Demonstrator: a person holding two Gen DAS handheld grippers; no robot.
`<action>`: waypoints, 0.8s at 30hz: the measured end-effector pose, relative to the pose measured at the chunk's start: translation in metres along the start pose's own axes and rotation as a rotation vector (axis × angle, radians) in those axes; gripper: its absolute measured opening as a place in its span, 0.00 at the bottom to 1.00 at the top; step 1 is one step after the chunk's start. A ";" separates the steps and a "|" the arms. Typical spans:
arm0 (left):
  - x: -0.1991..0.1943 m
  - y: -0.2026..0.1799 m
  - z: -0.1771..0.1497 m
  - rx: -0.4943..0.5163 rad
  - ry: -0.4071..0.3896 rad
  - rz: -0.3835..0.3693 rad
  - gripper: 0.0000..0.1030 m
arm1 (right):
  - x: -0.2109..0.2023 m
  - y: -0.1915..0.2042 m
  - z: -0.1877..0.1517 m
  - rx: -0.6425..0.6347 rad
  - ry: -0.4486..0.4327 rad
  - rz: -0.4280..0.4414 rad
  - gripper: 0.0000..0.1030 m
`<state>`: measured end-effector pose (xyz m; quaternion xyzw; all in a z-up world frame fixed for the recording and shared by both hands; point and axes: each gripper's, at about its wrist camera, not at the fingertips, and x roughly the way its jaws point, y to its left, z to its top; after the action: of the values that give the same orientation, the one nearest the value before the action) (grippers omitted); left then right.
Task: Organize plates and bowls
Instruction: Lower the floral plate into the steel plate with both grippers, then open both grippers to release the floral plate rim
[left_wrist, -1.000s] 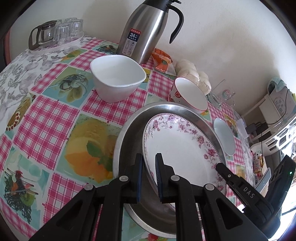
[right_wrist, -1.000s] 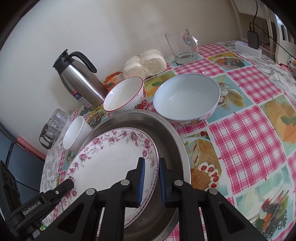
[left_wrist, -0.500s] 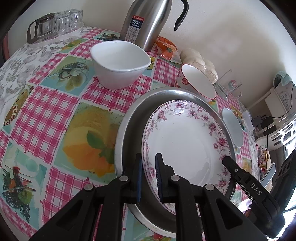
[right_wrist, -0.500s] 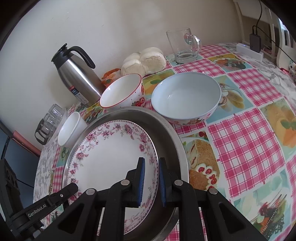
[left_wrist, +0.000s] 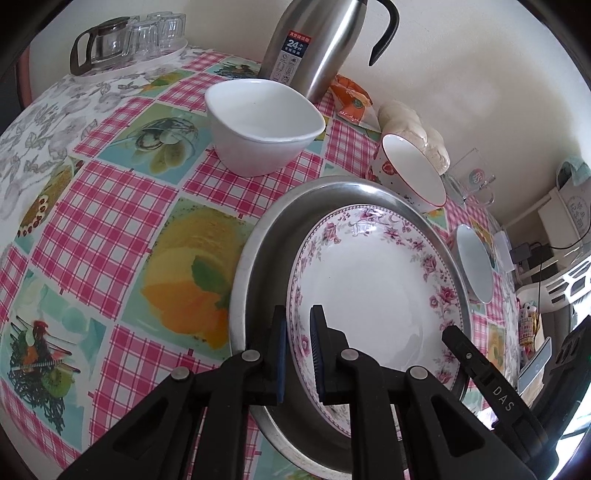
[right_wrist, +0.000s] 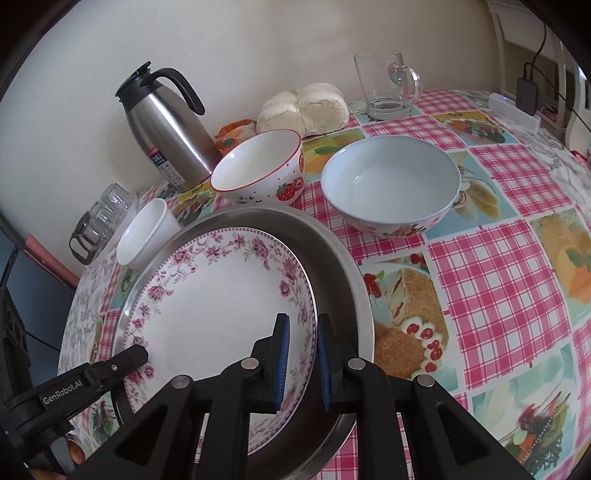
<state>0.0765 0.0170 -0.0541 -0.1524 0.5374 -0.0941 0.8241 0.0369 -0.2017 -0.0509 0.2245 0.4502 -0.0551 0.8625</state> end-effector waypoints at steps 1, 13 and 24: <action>0.000 -0.001 0.000 0.006 -0.001 0.006 0.13 | 0.000 -0.001 0.000 0.002 0.001 0.003 0.15; 0.001 -0.005 0.001 0.022 0.009 0.025 0.14 | -0.001 -0.001 0.000 0.001 0.015 0.002 0.16; -0.016 -0.012 0.004 0.045 -0.051 0.033 0.27 | -0.016 0.000 0.005 -0.026 -0.031 -0.043 0.16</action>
<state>0.0739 0.0118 -0.0349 -0.1274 0.5163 -0.0888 0.8422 0.0309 -0.2053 -0.0353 0.2027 0.4423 -0.0712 0.8708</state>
